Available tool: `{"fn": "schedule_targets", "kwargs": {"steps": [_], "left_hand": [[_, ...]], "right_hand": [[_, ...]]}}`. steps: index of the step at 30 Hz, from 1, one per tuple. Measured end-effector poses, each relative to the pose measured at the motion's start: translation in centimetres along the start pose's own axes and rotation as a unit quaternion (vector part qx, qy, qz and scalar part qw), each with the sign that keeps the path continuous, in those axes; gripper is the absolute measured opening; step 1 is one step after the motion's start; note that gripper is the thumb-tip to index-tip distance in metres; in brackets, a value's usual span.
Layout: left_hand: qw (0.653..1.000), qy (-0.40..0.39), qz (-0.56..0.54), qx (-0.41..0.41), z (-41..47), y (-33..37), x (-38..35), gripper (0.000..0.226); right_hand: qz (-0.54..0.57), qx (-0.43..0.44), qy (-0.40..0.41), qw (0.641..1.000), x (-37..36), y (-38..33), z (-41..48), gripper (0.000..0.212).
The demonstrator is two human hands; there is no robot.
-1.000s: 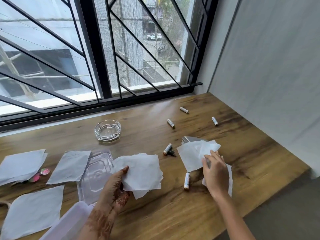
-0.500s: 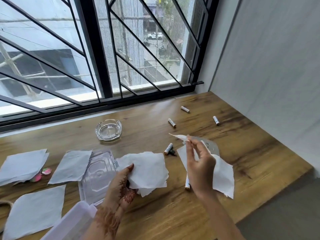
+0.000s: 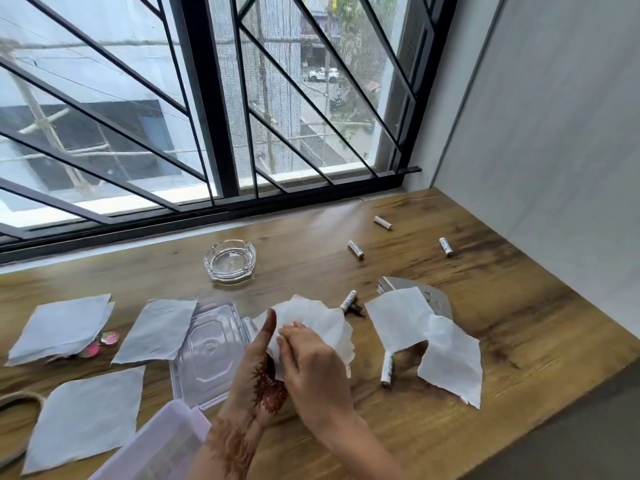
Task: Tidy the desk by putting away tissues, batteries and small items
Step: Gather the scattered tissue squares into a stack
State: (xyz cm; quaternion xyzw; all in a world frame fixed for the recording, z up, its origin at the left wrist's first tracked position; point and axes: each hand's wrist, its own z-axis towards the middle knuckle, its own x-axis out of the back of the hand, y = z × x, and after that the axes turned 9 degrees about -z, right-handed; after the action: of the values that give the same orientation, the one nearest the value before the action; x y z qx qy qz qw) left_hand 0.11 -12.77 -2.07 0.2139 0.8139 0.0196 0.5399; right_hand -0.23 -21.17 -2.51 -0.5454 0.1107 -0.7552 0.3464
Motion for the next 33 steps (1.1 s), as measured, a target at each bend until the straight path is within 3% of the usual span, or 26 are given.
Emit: {"fn": "schedule_targets", "kwargs": {"steps": [3, 5, 7, 14, 16, 19, 22, 24, 33], "left_hand": [[0.999, -0.006, 0.026, -0.023, 0.2, 0.0, 0.1, 0.058], [0.999, 0.014, 0.035, -0.021, 0.2, 0.1, 0.0, 0.048], [0.997, 0.052, 0.043, -0.03, 0.3, 0.3, 0.0, 0.024], [0.993, 0.084, 0.055, -0.056, 0.9, 1.0, 0.7, 0.02], [0.994, 0.074, 0.055, -0.057, 0.9, 1.1, 0.8, 0.02], [0.995, 0.061, 0.065, -0.05, 0.8, 1.0, 0.7, 0.022], [0.994, 0.074, 0.069, -0.051, 1.1, 0.9, 0.7, 0.02], [0.993, 0.079, 0.075, -0.054, 1.2, 0.8, 0.7, 0.02], [0.992, 0.089, 0.084, -0.043, 0.9, 0.0, 0.2, 0.016]], "right_hand": [[0.056, -0.017, -0.001, 0.998, 0.7, 0.2, 0.4, 0.028], [0.063, -0.036, 0.03, 0.997, 1.5, 1.0, 1.0, 0.026], [0.047, -0.052, 0.061, 0.996, 2.3, 2.5, 1.7, 0.024], [-0.054, -0.202, 0.125, 0.97, 6.2, 11.2, 3.0, 0.014], [-0.088, -0.248, 0.129, 0.956, 7.1, 13.2, 2.2, 0.019], [-0.126, -0.297, 0.112, 0.94, 7.5, 14.6, 0.6, 0.043], [-0.138, -0.304, 0.056, 0.941, 7.1, 15.0, -1.1, 0.072], [-0.137, -0.295, 0.026, 0.945, 6.8, 15.2, -1.9, 0.079], [-0.137, -0.266, 0.0, 0.954, 6.4, 15.9, -2.8, 0.049]]}}
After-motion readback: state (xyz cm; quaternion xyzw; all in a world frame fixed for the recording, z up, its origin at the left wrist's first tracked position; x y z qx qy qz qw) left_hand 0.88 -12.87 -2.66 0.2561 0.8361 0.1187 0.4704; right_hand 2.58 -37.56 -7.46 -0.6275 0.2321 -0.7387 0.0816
